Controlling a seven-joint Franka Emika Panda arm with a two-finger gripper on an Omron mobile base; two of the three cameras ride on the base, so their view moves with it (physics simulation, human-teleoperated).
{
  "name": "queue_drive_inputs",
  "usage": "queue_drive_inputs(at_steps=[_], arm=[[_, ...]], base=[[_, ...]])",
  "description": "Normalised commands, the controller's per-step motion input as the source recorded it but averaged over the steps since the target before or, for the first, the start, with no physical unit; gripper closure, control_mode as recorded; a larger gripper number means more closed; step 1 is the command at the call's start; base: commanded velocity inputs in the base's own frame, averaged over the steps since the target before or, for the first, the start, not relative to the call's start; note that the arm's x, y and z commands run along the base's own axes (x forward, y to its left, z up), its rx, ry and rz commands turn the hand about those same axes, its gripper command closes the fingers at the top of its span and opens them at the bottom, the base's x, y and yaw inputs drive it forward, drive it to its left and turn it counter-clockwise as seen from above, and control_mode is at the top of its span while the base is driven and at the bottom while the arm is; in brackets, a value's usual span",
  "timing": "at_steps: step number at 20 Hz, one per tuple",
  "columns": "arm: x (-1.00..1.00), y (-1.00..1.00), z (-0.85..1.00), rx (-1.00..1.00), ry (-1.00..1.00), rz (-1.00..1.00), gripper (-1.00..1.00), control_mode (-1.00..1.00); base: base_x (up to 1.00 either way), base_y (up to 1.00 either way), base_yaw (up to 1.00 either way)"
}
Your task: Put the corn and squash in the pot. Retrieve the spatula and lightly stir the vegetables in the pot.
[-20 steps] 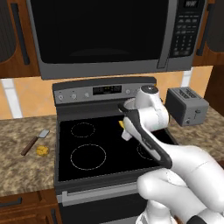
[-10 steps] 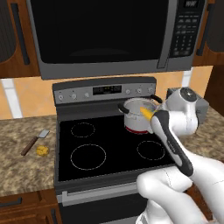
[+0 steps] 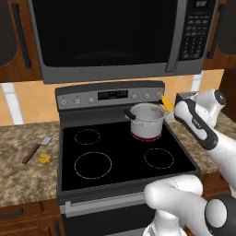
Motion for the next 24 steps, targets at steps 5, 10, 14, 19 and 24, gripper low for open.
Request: queue_drive_inputs(at_steps=[5, 10, 14, 19, 24], arm=[[0.97, 0.1, -0.02, 0.15, 0.0, -0.02, 1.0, -1.0], [0.88, 0.08, -0.39, 0.05, 0.0, -0.01, 1.0, -1.0], [0.61, 0.03, -0.66, 0.0, 0.0, 0.0, 1.0, -1.0], [0.39, 0.0, -0.12, 0.0, -0.06, 0.0, 1.0, -1.0], [0.36, 0.0, -0.17, 0.0, -0.04, 0.0, -1.0, -1.0]], base=[[0.0, 0.0, 0.0], [0.0, 0.0, 0.0], [0.0, 0.0, 0.0], [0.0, 0.0, 0.0], [0.0, 0.0, 0.0]])
